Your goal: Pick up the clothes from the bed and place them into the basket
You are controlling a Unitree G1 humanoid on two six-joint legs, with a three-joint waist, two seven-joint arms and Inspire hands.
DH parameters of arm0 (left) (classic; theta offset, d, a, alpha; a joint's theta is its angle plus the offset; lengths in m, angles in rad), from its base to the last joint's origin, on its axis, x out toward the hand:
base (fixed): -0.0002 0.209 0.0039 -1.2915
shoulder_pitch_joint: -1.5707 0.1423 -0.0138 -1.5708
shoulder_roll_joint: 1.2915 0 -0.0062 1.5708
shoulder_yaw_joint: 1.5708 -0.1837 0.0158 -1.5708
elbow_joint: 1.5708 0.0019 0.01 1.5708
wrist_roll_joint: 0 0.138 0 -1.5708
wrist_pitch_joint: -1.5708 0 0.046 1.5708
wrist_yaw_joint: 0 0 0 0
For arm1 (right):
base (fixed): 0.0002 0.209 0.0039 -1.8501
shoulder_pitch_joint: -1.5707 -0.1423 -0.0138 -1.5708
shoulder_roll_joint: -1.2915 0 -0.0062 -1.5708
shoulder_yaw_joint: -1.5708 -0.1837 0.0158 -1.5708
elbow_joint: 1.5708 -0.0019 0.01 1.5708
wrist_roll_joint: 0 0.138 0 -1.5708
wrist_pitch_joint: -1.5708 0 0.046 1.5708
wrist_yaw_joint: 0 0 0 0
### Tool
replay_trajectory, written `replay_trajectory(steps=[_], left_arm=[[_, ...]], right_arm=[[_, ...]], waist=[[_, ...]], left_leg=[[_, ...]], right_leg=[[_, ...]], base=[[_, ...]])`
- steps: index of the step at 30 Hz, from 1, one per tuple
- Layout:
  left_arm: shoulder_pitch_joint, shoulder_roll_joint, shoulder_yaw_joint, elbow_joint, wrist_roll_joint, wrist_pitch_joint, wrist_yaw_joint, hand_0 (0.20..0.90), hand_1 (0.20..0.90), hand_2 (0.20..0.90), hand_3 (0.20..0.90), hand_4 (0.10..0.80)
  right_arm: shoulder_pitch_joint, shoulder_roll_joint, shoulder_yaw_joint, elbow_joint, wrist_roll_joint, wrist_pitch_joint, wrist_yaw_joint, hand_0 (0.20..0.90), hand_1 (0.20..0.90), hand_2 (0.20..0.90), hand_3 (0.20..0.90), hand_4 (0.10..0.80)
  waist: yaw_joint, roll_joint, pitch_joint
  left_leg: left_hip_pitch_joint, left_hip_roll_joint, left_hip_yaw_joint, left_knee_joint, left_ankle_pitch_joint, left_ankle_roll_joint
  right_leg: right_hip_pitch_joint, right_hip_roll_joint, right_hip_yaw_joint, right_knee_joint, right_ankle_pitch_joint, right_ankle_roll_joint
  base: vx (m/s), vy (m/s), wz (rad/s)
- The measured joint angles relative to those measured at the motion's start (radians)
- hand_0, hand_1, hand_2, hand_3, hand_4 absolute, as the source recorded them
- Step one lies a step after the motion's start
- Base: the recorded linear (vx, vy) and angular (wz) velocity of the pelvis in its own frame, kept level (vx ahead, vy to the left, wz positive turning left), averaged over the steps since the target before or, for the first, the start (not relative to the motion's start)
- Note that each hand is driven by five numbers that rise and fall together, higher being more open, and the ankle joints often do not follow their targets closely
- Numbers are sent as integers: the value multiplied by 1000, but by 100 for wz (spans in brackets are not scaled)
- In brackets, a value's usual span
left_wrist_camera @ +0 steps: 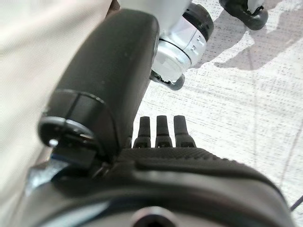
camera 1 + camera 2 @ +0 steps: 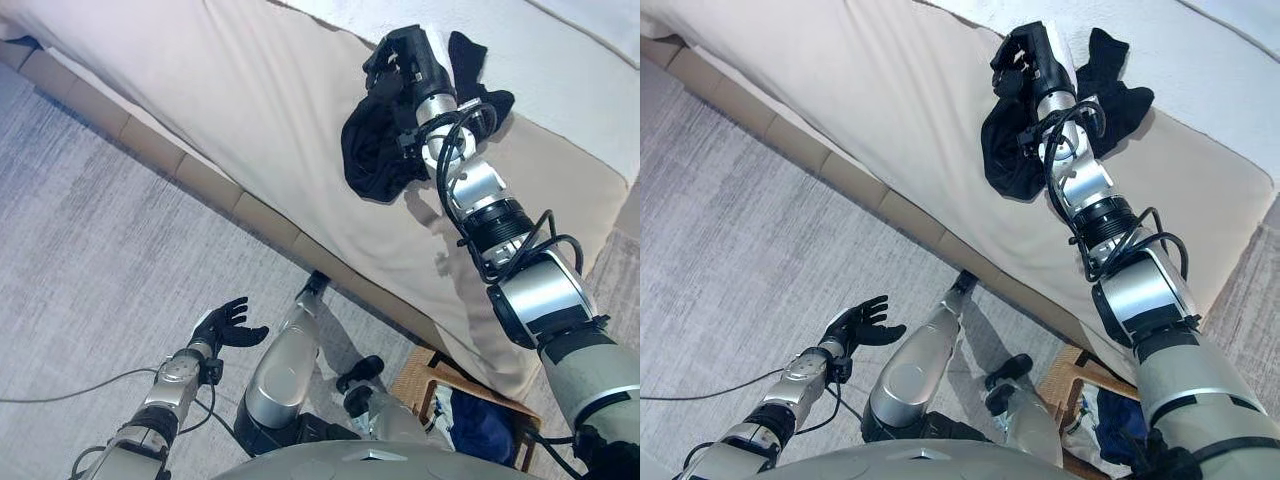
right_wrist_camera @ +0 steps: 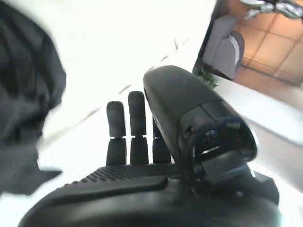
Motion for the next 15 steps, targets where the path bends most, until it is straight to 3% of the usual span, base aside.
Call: replay_trajectory(steps=[4,5,6,7,11,15], left_arm=[[5,3,3,17,3,0,0,900,900,900,900,800],[5,2,4,21,7,0,0,900,900,900,900,800],[5,2,5,26,18,1,-2,900,900,900,900,800],[5,2,6,32,28,1,-4,900,900,900,900,800],[13,18,11,37,38,11,-4,900,900,900,900,800],[11,34,10,34,37,26,-5,900,900,900,900,800]], right_arm=[[15,-26,0,-48,-8,2,-30,300,300,300,200,100],[21,-30,-1,-65,-12,2,-36,439,439,439,362,262],[24,-31,-1,-70,-28,2,-35,811,811,811,796,696],[26,-31,0,-71,-46,6,-29,900,900,900,900,800],[27,-49,77,-47,-175,86,74,900,900,900,900,800],[23,-47,166,36,-255,107,105,900,900,900,900,800]], waist=[[-16,-8,-4],[-18,-8,-5],[-19,-8,-5],[-18,-8,-5],[-10,-32,-19],[2,-50,-30]], left_leg=[[15,0,4,5,-2,4],[15,1,4,13,-5,8],[19,0,6,19,-8,12],[26,0,10,19,-9,14],[43,9,17,19,-15,12],[34,16,10,18,-18,8]], right_leg=[[15,-2,6,0,0,0],[19,-2,6,1,0,0],[24,-2,7,1,0,0],[28,-3,11,2,0,0],[42,2,19,-1,0,0],[40,20,17,-16,0,0]], base=[[10,-1,-2],[0,0,0],[-6,1,-4],[-20,-4,-9],[-56,-62,-6],[-89,-49,0]])
